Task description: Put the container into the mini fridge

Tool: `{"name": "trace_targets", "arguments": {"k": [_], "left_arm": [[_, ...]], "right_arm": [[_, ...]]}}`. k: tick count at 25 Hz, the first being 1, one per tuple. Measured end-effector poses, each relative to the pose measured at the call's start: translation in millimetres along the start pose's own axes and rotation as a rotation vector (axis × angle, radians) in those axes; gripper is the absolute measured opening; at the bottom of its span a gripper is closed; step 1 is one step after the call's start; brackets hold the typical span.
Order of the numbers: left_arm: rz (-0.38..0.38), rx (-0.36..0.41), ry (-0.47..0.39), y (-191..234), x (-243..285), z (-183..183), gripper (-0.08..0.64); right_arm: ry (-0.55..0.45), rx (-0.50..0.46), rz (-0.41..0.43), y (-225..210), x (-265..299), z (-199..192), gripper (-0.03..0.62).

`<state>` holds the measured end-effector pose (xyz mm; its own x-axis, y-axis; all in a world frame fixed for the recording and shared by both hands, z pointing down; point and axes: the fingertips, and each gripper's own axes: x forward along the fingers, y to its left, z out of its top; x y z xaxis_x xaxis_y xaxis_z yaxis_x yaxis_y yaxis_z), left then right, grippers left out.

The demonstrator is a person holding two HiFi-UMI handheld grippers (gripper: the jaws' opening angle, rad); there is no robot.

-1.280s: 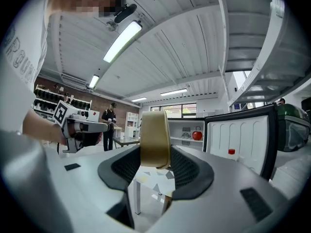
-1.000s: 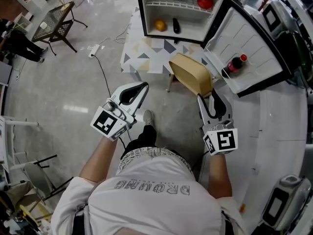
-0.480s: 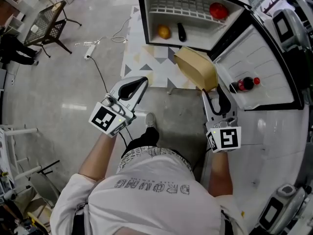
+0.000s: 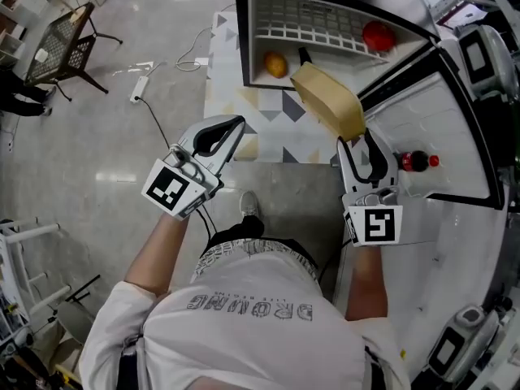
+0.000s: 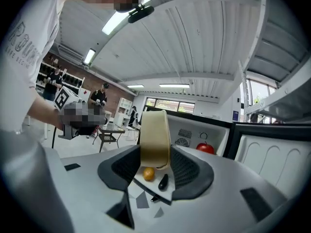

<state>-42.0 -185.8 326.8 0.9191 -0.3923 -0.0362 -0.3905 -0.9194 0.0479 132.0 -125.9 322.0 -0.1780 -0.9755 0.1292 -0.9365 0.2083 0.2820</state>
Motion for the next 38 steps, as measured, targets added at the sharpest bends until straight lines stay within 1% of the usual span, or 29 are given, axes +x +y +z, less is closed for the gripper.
{"name": "trace_targets", "arguments": {"k": [7,12,16,19,23,25,33,38], "left_arm": [[-0.027,0.010,-0.016,35.1,18.4,4.7,0.006],[-0.018,-0.003,-0.025,55.6,25.5,0.7,0.006],[-0.004,-0.011,-0.026,65.3,28.6,-1.8,0.006],[0.004,0.007,-0.015,69.8,30.7,-7.1,0.006],[0.037,0.008,-0.026,72.1,41.7,-5.4,0.006],[0.050,0.017,-0.025,73.0,49.5,-4.6,0.006],[0.110,0.031,-0.021,70.3,82.6,-1.8,0.006],[0.137,0.038,-0.022,66.4,98.2,-3.1,0.006]], "right_arm": [[-0.005,-0.117,-0.038,-13.5,45.6,21.5,0.189],[-0.012,-0.178,-0.039,-24.4,74.3,29.4,0.189],[-0.019,-0.266,-0.035,-34.4,94.2,36.4,0.189],[-0.026,-0.349,-0.020,-39.9,108.4,40.2,0.189],[-0.002,-0.483,0.010,-50.1,127.9,33.3,0.189],[-0.001,-0.532,0.018,-56.0,135.8,30.2,0.189],[-0.014,-0.648,0.030,-80.4,160.4,11.6,0.189],[-0.021,-0.717,-0.005,-91.0,173.8,2.9,0.189]]}}
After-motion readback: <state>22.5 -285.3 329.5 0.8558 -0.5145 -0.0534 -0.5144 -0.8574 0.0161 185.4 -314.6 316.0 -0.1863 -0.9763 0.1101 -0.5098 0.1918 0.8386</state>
